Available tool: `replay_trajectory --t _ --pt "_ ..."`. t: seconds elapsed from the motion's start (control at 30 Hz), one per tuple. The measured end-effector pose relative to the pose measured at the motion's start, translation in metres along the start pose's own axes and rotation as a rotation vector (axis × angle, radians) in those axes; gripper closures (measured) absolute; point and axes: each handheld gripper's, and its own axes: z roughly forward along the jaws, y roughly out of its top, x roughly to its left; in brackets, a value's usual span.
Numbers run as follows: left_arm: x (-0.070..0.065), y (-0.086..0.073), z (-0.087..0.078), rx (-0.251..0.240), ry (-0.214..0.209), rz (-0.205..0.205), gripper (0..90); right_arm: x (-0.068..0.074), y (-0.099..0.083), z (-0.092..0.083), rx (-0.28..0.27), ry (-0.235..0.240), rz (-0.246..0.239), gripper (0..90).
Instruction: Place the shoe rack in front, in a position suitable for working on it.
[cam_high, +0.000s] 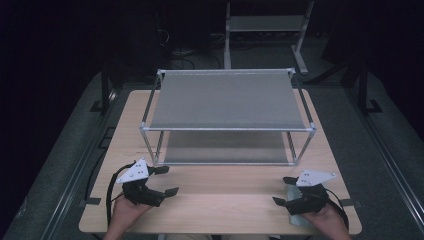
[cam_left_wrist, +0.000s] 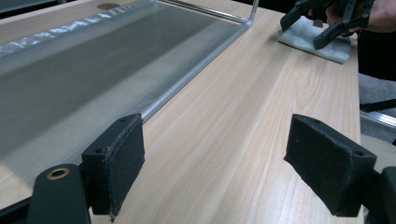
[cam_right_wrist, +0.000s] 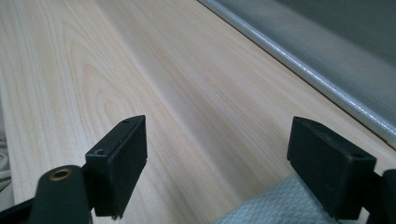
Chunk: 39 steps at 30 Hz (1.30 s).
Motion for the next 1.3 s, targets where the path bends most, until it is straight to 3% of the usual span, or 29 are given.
replay_trajectory --t 0.43,0.5,0.8,1.03,1.17,1.3 --pt "0.011 0.004 -0.014 -0.012 0.005 -0.004 23.4 0.004 0.005 0.0 -0.005 0.025 -0.004 19.6" --pt "0.016 0.008 -0.018 0.004 -0.005 0.017 25.3 0.006 0.007 -0.002 -0.01 0.028 -0.009 19.6" --pt "0.043 0.025 -0.042 0.029 -0.008 0.061 39.8 0.003 0.007 -0.018 -0.027 0.027 0.001 20.3" --pt "0.065 0.031 -0.062 0.046 0.042 0.067 47.2 0.003 0.004 -0.024 -0.004 0.048 -0.006 20.9" --pt "0.083 0.038 -0.064 0.066 0.073 0.052 48.8 0.002 0.003 -0.028 0.004 0.044 -0.008 21.6" --pt "0.096 0.047 -0.059 0.108 0.073 0.05 55.2 -0.002 0.0 -0.035 0.013 0.042 -0.006 22.4"
